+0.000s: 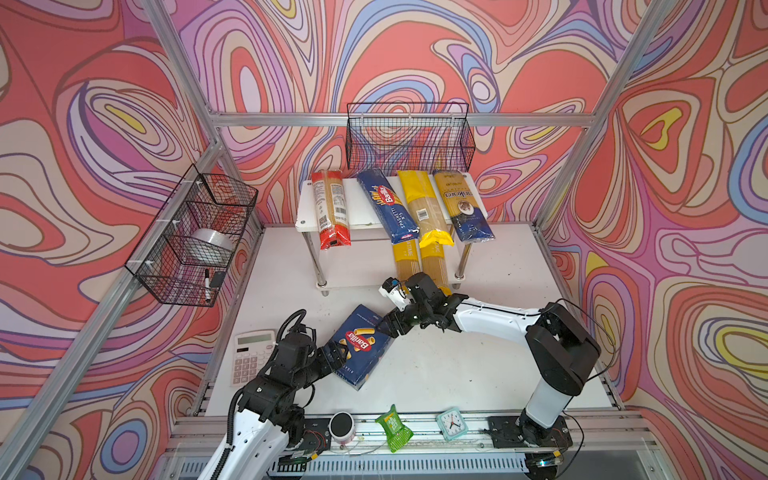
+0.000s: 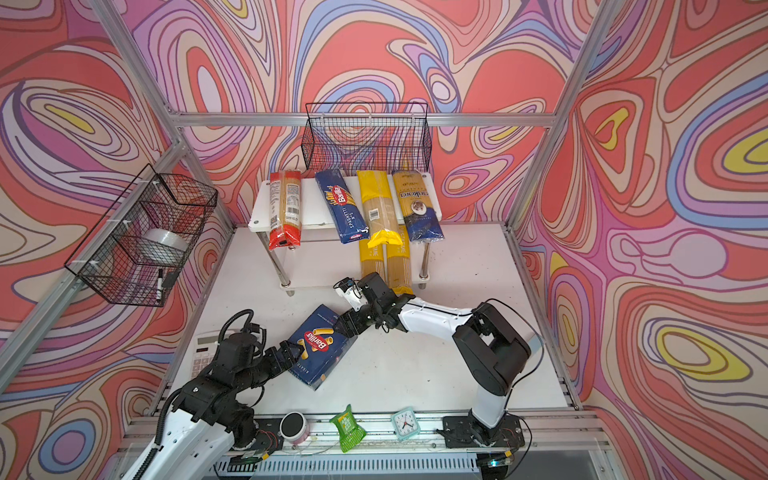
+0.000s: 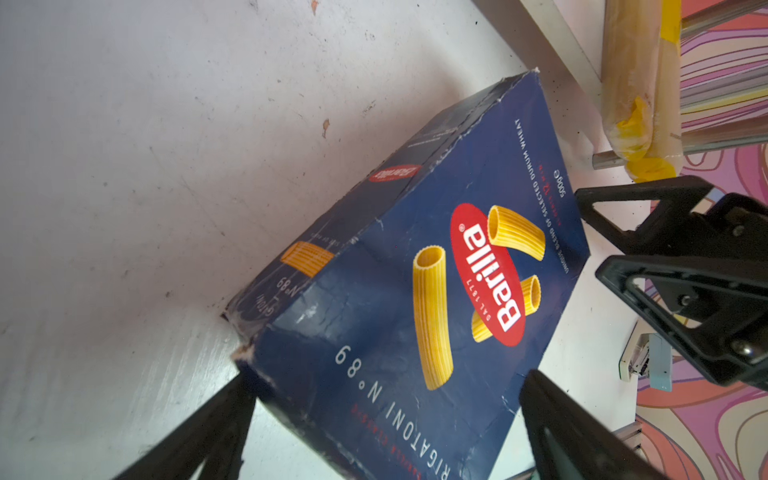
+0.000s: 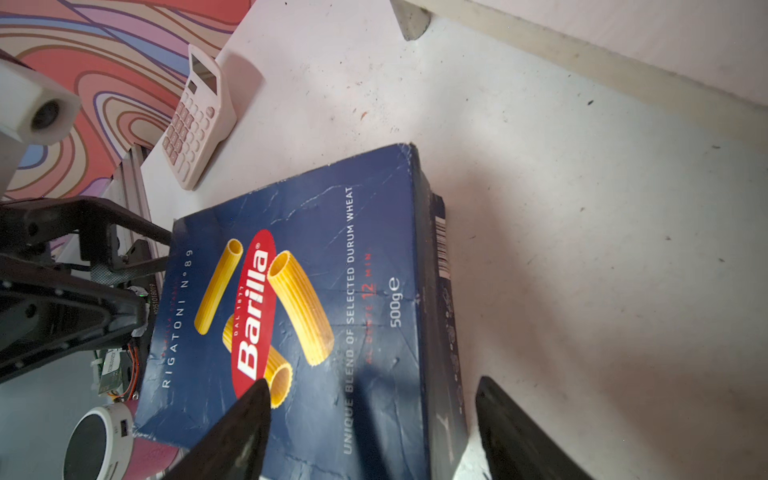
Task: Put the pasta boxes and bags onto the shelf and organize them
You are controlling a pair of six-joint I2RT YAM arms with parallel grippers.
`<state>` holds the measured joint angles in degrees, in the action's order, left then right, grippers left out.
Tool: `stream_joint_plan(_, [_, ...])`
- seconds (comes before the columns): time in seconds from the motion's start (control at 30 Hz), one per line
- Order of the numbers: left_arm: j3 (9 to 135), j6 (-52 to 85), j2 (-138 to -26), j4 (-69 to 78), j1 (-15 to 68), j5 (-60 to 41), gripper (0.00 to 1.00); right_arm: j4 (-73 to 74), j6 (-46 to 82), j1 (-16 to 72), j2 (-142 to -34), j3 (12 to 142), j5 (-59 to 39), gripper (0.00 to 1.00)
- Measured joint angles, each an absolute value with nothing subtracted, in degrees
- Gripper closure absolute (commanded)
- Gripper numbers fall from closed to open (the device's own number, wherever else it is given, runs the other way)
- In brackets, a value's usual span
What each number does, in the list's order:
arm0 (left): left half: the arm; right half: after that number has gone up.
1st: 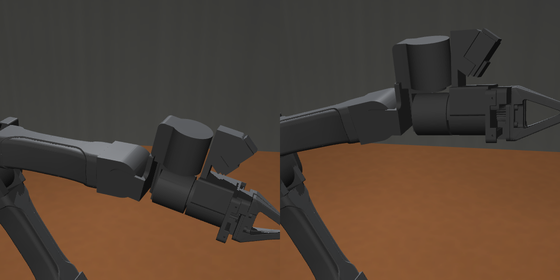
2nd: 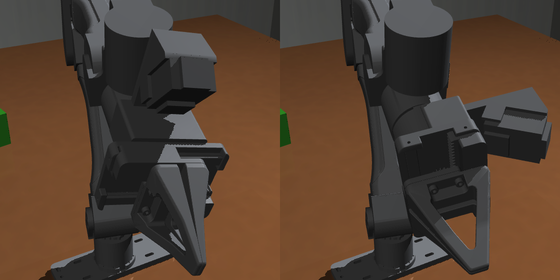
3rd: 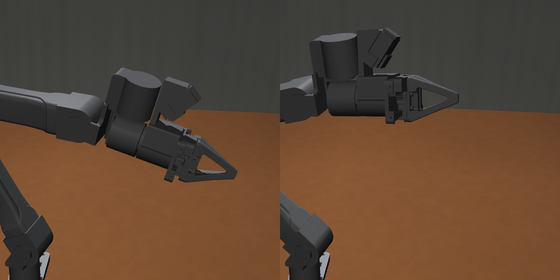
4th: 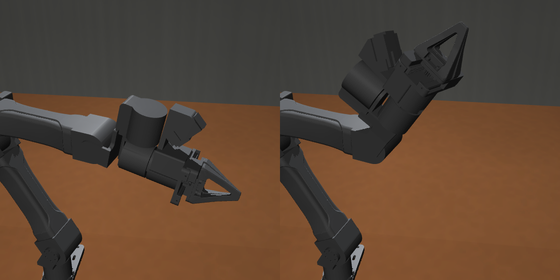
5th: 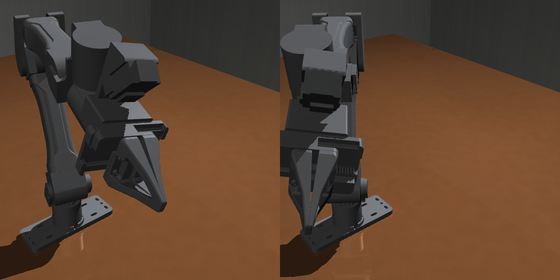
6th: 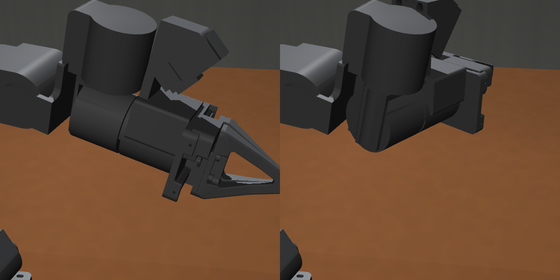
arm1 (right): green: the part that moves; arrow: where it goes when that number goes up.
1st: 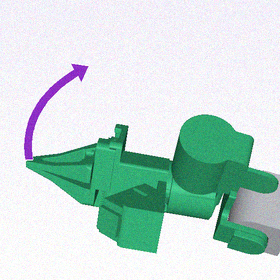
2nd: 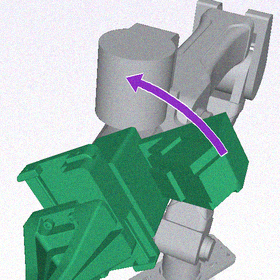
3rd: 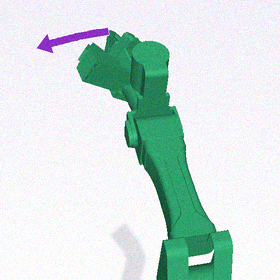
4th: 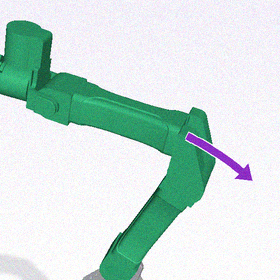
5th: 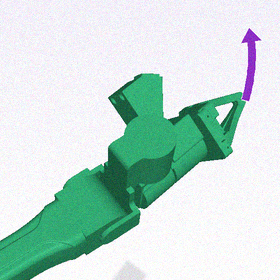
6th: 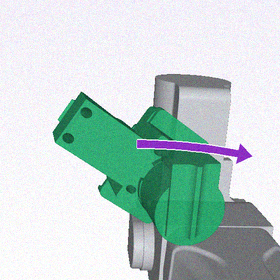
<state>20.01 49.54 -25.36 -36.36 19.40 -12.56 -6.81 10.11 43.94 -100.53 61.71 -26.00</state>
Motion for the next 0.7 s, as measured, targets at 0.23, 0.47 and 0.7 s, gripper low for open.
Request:
stream_joint_plan(0.23, [20.0, 49.1, -31.0, -31.1, 19.4, -14.8, 0.00, -6.1, 10.9, 43.9, -100.3, 58.8, -27.0, 0.20])
stream_joint_plan(0.47, [21.2, 47.1, -38.1, -24.9, 19.4, -14.7, 0.00, -6.5, 12.6, 43.7, -96.7, 53.8, -27.1, 0.20])
stream_joint_plan(0.7, [23.3, 44.8, -46.9, -16.9, 19.4, -15.4, 0.00, -6.2, 16.9, 43.7, -87.2, 46.2, -27.6, 0.20])
